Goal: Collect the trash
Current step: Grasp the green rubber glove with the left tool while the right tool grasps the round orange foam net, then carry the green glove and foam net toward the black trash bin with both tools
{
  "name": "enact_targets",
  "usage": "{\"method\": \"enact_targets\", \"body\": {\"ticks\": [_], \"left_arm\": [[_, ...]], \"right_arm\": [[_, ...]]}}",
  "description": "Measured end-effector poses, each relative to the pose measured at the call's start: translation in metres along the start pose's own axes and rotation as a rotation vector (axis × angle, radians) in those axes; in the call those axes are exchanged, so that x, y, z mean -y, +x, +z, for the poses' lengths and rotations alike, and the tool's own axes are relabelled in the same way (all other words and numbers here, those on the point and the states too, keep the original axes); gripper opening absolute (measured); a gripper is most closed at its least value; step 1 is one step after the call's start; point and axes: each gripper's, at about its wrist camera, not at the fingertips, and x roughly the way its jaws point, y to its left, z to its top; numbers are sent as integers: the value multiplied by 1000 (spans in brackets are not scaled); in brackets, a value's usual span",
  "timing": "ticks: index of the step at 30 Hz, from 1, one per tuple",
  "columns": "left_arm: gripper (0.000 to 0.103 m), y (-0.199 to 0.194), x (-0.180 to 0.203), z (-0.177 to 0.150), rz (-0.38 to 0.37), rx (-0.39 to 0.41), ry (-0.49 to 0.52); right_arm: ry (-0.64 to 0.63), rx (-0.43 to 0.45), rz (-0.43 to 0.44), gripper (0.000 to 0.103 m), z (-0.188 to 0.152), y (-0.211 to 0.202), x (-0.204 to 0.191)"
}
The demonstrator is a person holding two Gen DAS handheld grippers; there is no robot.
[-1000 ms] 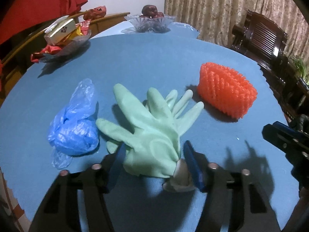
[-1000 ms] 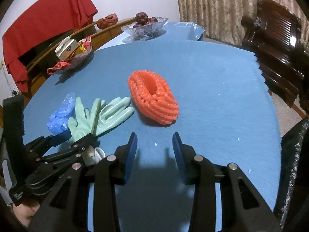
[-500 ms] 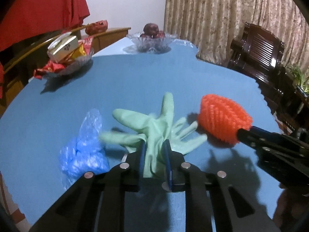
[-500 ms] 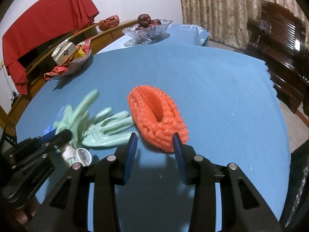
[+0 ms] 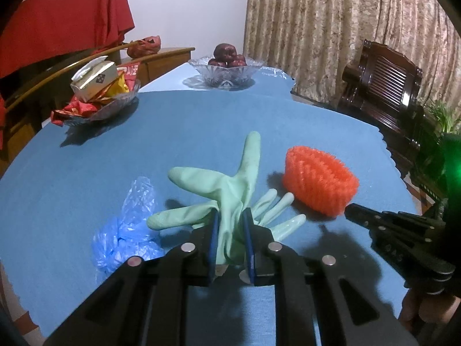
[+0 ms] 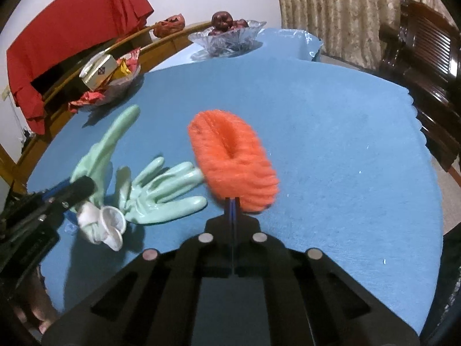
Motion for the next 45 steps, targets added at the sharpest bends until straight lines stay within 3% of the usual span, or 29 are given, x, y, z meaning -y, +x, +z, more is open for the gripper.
{"method": "enact_targets", "body": {"ticks": [5,7,9,11,23,25,27,28,35,45], "left_arm": [[16,-3,1,2,-3,7,3],[16,-3,0,2,-2,8,1],[16,-2,-1,2,-2,9,1],[16,2,-1,2,0,11,4],[16,36,-1,14,-11,2,39],[16,39,1,16,-12,-2,44],[16,41,1,17,-14,-4,44],[16,41,1,17,-15,-4,43],[16,31,5,21,-11,-2,37],[16,-30,27,26,1,24,31]], "right_arm": [[-10,7,12,0,3,-9,-2],[-18,-1,20,5,4,-9,-5],[-37,25,-11,52,5,-12,-7],[-38,68,-47,61,6,-15,-8],[-27,29,-51,53,20,21,-1],[-25,19,-45,46,22,27,-1],[-21,-4,-27,26,24,33,1],[-23,-6,-25,26,24,33,0],[-10,26,-12,21,27,12,1],[22,70,-36,21,24,-51,16]]}}
